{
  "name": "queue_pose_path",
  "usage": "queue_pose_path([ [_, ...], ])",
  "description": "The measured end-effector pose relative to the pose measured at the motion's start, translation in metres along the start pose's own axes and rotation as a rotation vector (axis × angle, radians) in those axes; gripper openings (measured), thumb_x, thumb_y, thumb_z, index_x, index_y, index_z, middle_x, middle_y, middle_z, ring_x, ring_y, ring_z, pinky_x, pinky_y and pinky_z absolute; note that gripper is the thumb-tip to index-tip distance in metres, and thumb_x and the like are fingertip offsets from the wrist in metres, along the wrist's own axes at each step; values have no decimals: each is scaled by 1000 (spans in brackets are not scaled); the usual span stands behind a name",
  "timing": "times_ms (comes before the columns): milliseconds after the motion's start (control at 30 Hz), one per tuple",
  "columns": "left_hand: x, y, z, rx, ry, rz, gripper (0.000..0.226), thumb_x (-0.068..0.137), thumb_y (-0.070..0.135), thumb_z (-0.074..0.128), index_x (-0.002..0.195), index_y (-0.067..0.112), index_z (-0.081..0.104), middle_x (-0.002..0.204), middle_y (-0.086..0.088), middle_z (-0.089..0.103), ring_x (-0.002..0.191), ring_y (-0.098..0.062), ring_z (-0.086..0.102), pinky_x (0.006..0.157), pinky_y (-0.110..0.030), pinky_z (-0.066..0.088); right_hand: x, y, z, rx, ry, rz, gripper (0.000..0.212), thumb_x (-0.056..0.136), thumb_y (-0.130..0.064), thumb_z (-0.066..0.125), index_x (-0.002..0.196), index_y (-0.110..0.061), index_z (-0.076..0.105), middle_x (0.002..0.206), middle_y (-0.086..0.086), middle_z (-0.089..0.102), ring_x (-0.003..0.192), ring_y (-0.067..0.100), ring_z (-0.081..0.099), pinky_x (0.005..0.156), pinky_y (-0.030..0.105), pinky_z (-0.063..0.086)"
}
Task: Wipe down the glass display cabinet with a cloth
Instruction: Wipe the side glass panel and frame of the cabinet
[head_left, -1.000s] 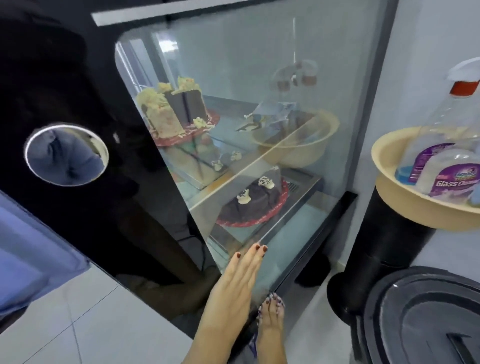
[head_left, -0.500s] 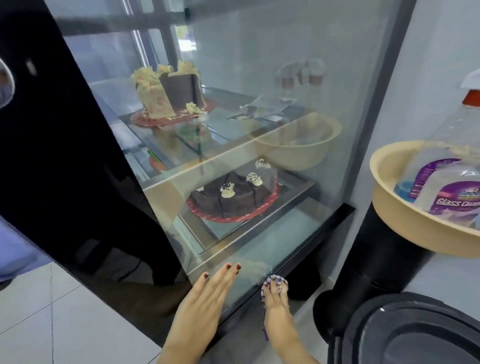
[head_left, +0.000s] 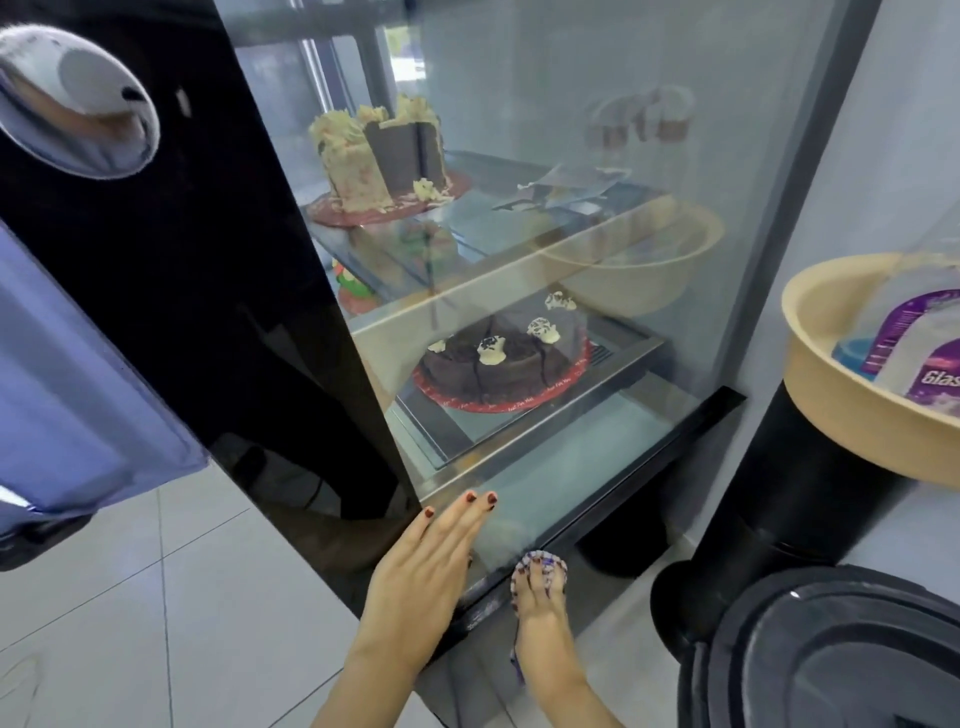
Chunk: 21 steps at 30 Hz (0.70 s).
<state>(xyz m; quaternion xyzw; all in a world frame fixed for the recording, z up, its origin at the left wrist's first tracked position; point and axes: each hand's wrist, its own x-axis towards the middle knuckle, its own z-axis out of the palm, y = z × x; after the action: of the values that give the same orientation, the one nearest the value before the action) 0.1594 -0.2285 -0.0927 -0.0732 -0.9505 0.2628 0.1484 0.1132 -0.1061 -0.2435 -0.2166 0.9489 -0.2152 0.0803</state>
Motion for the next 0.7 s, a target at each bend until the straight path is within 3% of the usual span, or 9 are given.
queue_pose_path([
  [67, -13, -12, -2, 50, 32, -56, 61, 90, 25, 30, 148, 18, 14, 157, 4, 5, 144, -15, 2, 115, -36, -4, -6, -13, 1, -273, -117, -94, 76, 19, -37, 90, 88, -7, 76, 132, 38, 42, 143, 38, 16, 115, 37, -14],
  [133, -23, -21, -6, 86, 50, -49, 62, 89, 23, 35, 148, 17, 14, 157, 2, 2, 143, -17, 2, 115, -37, -6, -20, -31, 15, -426, -35, -216, 35, 75, -44, 68, 94, -16, 73, 149, 30, 7, 142, 35, -18, 114, 38, -4],
  [200, -25, -25, -10, 88, 63, -27, 63, 89, 26, 39, 147, 15, 16, 157, 4, 12, 142, -18, 7, 115, -35, -3, -32, -37, 42, -422, -29, -299, 50, 101, -22, 11, 121, -12, 56, 149, 29, 8, 141, 40, -17, 112, 43, 5],
  [233, -24, -26, -11, 78, 66, -24, 61, 90, 26, 37, 146, 15, 16, 155, 6, 17, 142, -18, 9, 115, -35, -1, -42, -36, 49, -460, 25, -335, 51, 101, -20, 6, 134, -2, 40, 152, 22, 9, 141, 42, -16, 111, 44, 6],
  [300, -23, -26, -11, 73, 72, -14, 57, 92, 28, 25, 146, 14, 12, 151, 8, 21, 141, -16, 13, 114, -34, 0, -54, -29, 51, -556, 191, -342, 83, 92, -37, 40, 145, 8, -6, 152, 12, 8, 140, 43, -16, 110, 44, 5],
  [367, -24, -26, -11, 73, 62, -11, 56, 93, 30, 18, 146, 14, 10, 151, 10, 19, 139, -11, 12, 114, -34, -1, -45, -20, 40, -520, 265, -241, 122, 67, -46, 67, 140, 16, -8, 150, 23, 11, 139, 42, -20, 112, 43, 0],
  [467, -24, -26, -10, 63, 66, -18, 56, 94, 30, 15, 147, 14, 6, 152, 10, 15, 139, -11, 10, 113, -36, -3, -29, -27, 24, -428, 71, -18, 88, 35, -31, 88, 114, 2, 65, 122, 20, 61, 141, 43, 14, 113, 40, -14],
  [567, -24, -26, -12, 44, 70, -17, 55, 94, 30, 15, 147, 14, 9, 153, 8, 15, 140, -12, 9, 113, -36, 0, -28, -43, 26, -467, 0, -115, 73, 58, -30, 81, 124, -4, 60, 127, 15, 60, 135, 40, 33, 107, 47, -27],
  [700, -24, -24, -8, 1, 89, -47, 52, 99, 29, 11, 148, 13, 14, 155, 4, 19, 143, -17, 11, 115, -36, -1, -48, -39, 37, -440, 102, -406, 36, 93, -27, 38, 120, -21, 62, 111, -6, 70, 122, 33, 51, 117, 40, 18],
])
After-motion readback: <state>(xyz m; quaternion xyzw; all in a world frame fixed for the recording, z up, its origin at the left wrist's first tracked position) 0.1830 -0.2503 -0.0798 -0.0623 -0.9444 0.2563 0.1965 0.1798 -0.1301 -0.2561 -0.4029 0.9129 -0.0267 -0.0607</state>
